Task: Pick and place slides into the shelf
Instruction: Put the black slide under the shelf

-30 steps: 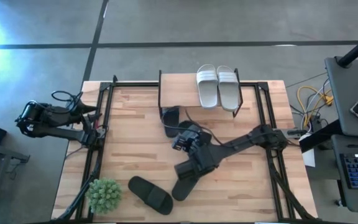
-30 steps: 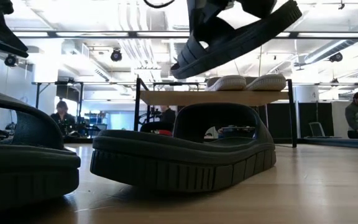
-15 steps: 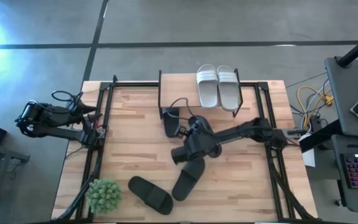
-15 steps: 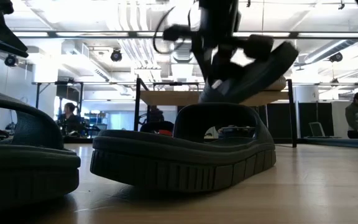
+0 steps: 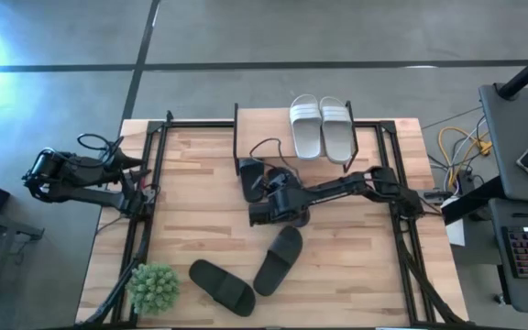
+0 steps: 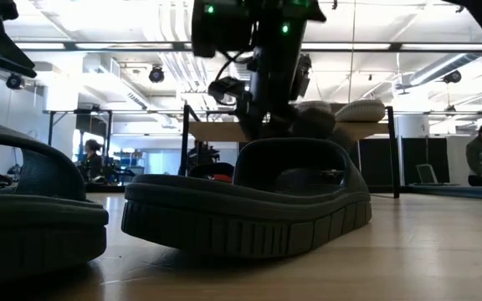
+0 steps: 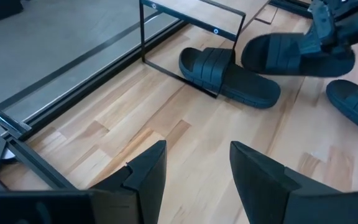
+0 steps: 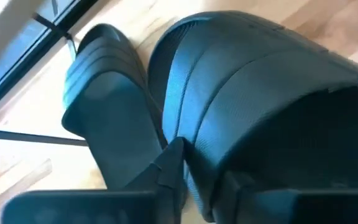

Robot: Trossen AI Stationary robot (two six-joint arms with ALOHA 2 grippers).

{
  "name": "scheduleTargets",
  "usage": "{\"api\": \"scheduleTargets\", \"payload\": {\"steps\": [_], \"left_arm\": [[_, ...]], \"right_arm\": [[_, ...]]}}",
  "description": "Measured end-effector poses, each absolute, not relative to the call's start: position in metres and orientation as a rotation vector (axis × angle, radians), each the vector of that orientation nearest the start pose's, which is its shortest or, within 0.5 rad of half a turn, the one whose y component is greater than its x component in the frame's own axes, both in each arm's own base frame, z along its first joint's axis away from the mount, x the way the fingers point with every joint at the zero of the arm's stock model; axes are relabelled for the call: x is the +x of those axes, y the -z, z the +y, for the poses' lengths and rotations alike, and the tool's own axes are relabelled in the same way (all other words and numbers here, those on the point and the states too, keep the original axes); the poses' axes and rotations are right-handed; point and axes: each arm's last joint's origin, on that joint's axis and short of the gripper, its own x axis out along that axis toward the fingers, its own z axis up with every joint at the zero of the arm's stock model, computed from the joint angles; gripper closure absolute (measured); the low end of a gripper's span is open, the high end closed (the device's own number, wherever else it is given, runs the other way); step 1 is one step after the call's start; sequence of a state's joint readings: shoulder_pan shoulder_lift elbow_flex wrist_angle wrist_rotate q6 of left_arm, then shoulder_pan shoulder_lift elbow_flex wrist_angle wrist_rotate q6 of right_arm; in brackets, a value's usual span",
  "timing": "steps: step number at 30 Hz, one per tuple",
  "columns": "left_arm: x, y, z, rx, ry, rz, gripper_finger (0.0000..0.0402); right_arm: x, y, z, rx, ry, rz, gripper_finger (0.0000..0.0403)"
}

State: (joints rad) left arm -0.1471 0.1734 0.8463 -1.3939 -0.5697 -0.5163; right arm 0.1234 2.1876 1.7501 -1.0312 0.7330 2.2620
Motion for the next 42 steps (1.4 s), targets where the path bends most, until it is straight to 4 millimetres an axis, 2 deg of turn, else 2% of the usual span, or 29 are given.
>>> {"api": "scheduleTargets", "payload": {"steps": [6,11,19,24,27,30,36,38,42], "left_arm": [[-0.014,-0.288,0.018,-0.224,-0.562,0.559,0.024],[-0.014,-0.288,0.018,-0.224,-0.562,0.56,0.024],[-0.014,-0.288,0.018,-0.224,-0.563,0.559,0.024],[-0.014,-0.288,0.018,-0.224,-0.563,0.559,0.024],[-0.014,-0.288,0.018,-0.225,-0.563,0.559,0.024],[-0.014,-0.288,0.018,-0.225,-0.563,0.559,0.024],[-0.014,-0.287,0.018,-0.22,-0.572,0.557,0.024],[-0.014,-0.287,0.018,-0.209,-0.569,0.56,0.024],[-0.014,-0.287,0.018,-0.173,-0.558,0.571,0.024]], "right_arm": [[0.43,-0.175,0.033,1.258,1.512,0.128,0.0271],[0.431,-0.182,0.036,1.284,1.505,0.195,0.0227],[0.431,-0.194,0.048,1.248,1.46,0.422,0.0216],[0.436,-0.218,0.064,1.266,1.369,0.498,0.0216],[0.437,-0.234,0.081,1.288,1.257,0.64,0.0228],[0.435,-0.238,0.1,1.297,1.192,0.724,0.0269],[0.429,-0.219,0.121,1.343,1.206,0.726,0.0376],[0.431,-0.212,0.123,1.362,1.181,0.714,0.0389],[0.435,-0.198,0.122,1.391,1.139,0.707,0.039]]}}
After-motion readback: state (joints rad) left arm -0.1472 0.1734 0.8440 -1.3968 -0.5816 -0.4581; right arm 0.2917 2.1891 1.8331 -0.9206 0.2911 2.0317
